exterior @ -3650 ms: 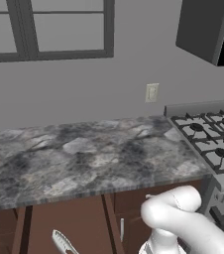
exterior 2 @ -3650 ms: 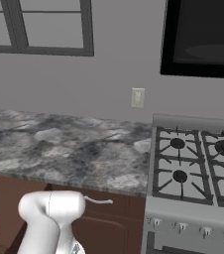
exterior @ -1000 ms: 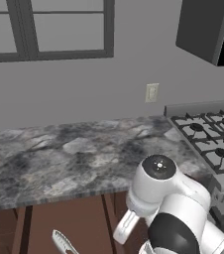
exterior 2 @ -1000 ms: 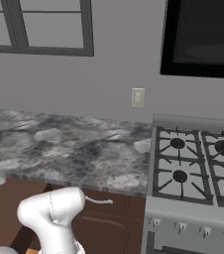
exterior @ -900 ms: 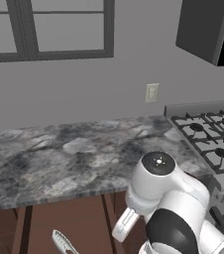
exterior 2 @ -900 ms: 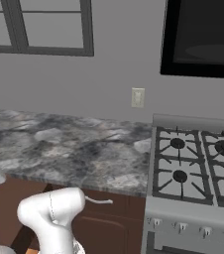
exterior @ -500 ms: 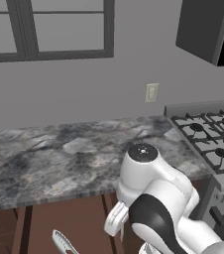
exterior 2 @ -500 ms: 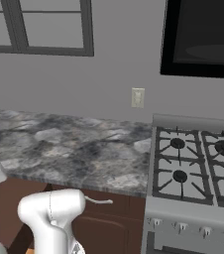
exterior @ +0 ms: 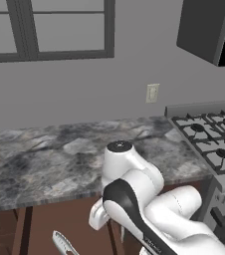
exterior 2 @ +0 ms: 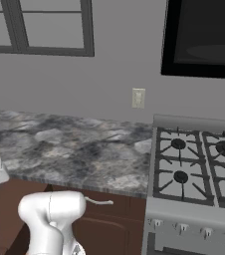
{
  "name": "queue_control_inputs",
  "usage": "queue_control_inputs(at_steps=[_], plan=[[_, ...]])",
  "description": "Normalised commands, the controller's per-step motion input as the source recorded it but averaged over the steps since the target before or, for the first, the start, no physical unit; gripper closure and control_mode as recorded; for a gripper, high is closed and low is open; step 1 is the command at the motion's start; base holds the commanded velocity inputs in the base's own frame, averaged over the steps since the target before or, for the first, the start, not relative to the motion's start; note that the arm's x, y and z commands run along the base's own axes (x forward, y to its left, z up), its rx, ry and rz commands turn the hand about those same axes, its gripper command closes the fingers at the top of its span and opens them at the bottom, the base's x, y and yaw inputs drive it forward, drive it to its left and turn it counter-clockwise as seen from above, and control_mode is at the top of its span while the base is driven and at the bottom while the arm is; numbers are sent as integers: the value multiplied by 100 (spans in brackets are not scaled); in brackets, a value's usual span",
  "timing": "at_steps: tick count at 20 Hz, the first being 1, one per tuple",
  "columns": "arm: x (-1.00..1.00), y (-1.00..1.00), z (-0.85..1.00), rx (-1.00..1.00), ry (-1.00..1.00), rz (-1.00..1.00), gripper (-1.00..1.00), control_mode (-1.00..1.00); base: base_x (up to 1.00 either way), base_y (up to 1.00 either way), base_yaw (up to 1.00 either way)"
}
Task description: Take the tongs from the drawer on the left and place them on the dining counter next to the tray containing the hot dog.
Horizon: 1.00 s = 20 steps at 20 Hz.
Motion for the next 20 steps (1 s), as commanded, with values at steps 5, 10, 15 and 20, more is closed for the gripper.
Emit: queue_control_inputs(at_steps=[5,10,15,20], plan=[[39,50,-55,0,2,0,-100,-100,0,0,0],[45,50,-72,0,7,0,-100,-100,0,0,0],[42,52,-72,-1,5,0,-100,-100,0,0,0],[35,68,-72,-2,9,0,-100,-100,0,0,0]])
